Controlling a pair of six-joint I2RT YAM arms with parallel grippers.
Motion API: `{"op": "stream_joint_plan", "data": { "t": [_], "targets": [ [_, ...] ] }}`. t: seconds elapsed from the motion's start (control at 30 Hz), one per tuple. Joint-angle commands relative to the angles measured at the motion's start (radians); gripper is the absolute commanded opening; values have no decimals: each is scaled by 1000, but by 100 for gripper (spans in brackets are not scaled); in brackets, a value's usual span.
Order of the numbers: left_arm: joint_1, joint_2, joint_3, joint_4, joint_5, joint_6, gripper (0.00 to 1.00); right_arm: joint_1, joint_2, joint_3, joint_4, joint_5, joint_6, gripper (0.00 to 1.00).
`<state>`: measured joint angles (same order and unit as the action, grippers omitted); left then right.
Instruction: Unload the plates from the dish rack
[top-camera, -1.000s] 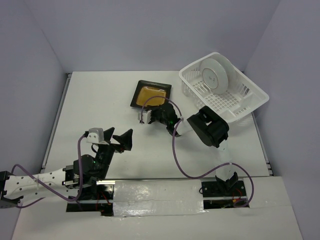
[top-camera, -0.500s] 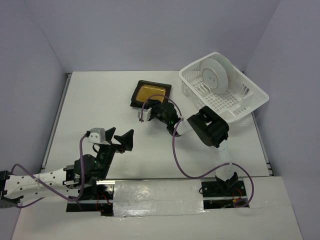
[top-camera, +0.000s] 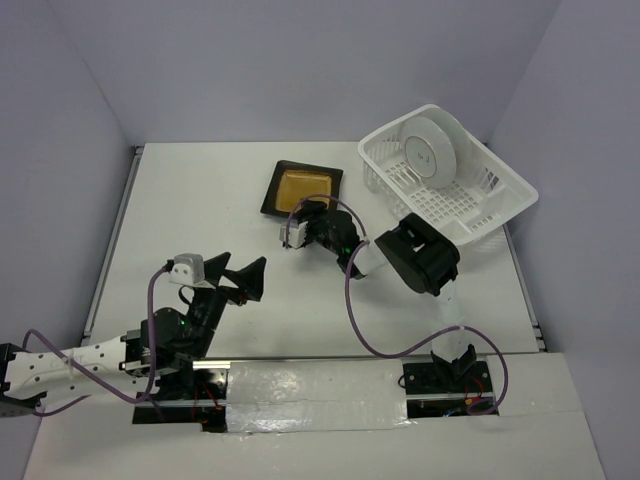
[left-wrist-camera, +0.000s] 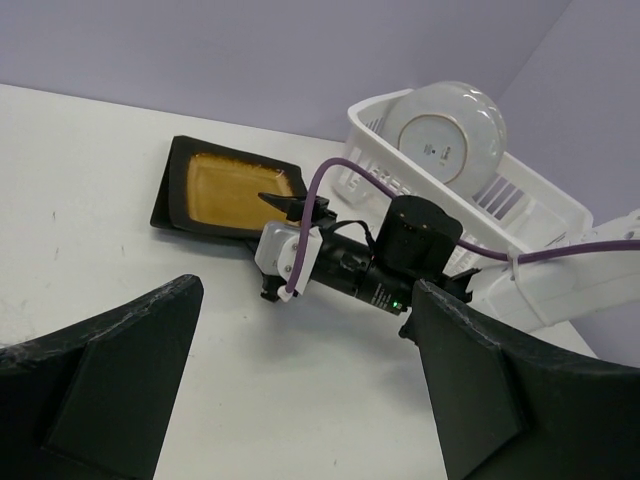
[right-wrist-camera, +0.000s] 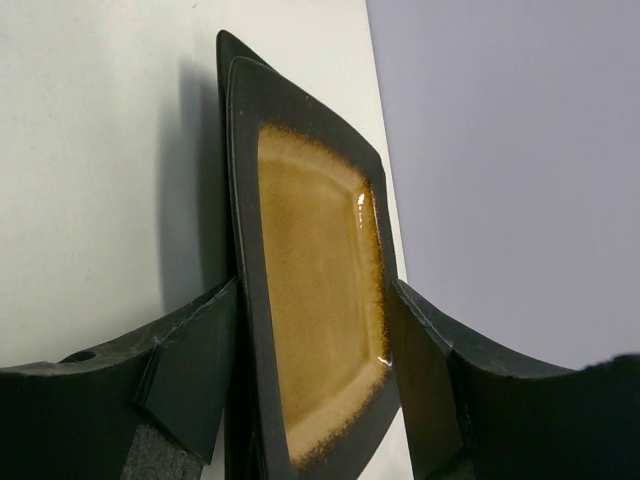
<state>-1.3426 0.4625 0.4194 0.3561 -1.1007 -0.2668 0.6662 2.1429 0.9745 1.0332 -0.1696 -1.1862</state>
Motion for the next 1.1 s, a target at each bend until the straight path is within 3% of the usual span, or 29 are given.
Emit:
{"op": "stream_joint_plan", "data": {
  "t": [0.0,0.13,0.43,0.57,0.73,0.83,0.87,0.93,0.97,1.07],
  "targets": [
    [-1,-30,22,26,13,-9,98,16,-83,-22,97,18,14,67],
    [-1,-32,25,23,15,-11,98,29,-106,-36,114,56,36,67],
    [-1,-56,24,10,9,-17,98,61,-172,-3,-53,100,59,67],
    [-1,-55,9,43,6,4,99,85,-210,-48,28,177,86,67],
    [-1,-19,32,18,-13,0,98,85,-360,-45,-79,284,259,68],
    [-1,-18,16,44,-22,14,99,52,-431,106,-288,422,435,68],
    [-1,-19,12,52,-15,23,99,30,-439,248,-479,489,491,68],
    [-1,-10,16,55,-11,28,99,-52,-430,414,-689,534,660,65],
    [-1,-5,21,47,-16,29,99,-85,-423,575,-889,526,715,64],
    [-1,13,30,44,-8,28,99,-230,-368,850,-1232,389,904,60]
  ]
}}
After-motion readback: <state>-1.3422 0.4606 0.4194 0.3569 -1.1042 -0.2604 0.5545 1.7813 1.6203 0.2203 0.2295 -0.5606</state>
